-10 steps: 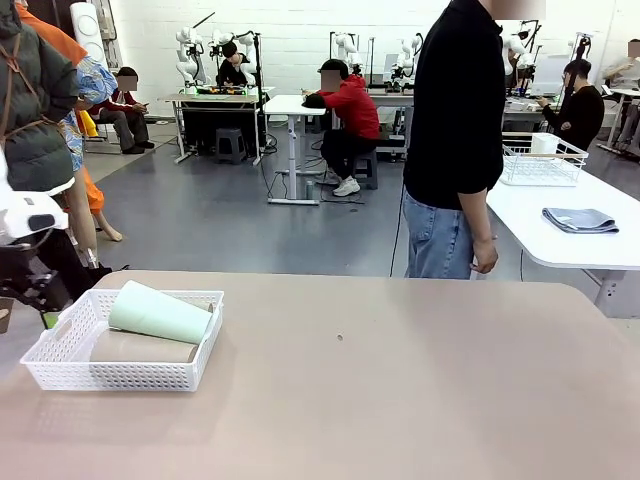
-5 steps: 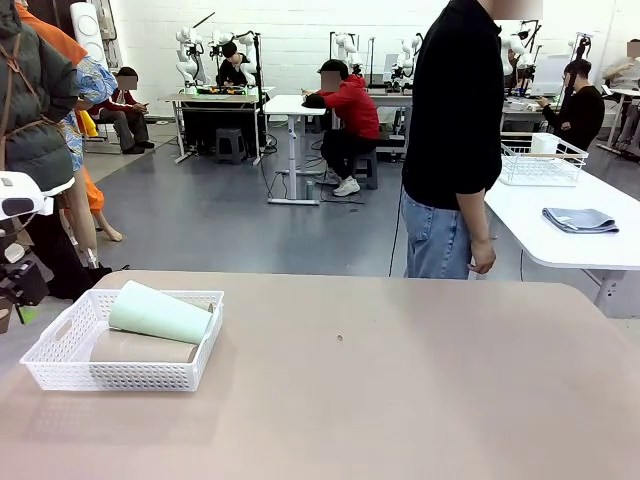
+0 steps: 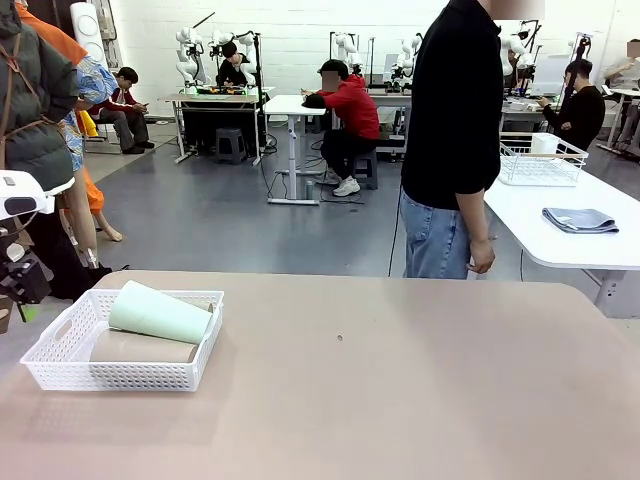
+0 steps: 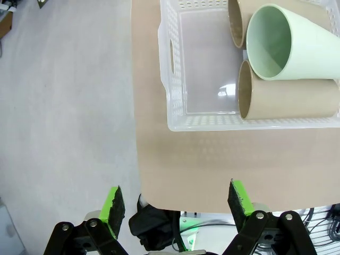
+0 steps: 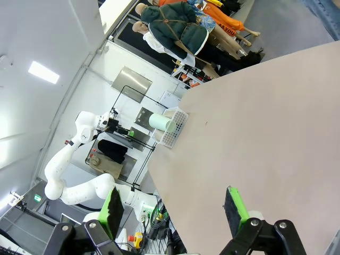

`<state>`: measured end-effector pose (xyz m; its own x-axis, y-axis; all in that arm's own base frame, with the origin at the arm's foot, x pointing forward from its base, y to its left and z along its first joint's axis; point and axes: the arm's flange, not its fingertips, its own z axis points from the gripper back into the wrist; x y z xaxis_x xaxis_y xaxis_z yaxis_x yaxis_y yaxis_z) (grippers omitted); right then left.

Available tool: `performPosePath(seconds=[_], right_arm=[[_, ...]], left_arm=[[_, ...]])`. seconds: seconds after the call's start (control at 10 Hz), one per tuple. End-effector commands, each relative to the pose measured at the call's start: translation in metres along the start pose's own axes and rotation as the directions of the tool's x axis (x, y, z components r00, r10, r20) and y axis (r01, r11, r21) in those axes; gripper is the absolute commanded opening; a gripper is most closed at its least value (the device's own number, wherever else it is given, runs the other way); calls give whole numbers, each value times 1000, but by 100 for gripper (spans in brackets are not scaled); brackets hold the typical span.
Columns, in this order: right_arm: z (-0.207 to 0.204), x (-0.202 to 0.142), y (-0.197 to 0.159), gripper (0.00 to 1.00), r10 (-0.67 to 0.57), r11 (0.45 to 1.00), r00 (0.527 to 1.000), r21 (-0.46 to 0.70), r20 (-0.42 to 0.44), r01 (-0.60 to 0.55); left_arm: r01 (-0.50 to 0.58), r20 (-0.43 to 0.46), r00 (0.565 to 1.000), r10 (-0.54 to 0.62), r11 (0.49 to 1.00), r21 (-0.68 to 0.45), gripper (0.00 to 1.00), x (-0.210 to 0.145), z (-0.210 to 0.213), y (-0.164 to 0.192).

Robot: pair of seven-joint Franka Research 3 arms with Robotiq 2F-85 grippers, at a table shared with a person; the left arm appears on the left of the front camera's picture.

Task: Clean and organize the cups into the basket.
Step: Move the Organizing basket back to the left side of the table.

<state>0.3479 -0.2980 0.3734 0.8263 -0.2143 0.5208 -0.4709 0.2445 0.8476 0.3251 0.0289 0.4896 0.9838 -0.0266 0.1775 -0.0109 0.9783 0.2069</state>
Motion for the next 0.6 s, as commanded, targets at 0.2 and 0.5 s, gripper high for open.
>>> performPosePath(seconds=[0.2, 0.5], right_arm=[[0, 0, 1, 100, -9, 1000, 1000, -2, 0, 9], [0, 0, 1, 100, -9, 1000, 1000, -2, 0, 9]], left_arm=[[6, -39, 999, -15, 972, -234, 100, -4, 7, 22], [18, 20, 1000, -4, 651, -759, 100, -36, 43, 110]])
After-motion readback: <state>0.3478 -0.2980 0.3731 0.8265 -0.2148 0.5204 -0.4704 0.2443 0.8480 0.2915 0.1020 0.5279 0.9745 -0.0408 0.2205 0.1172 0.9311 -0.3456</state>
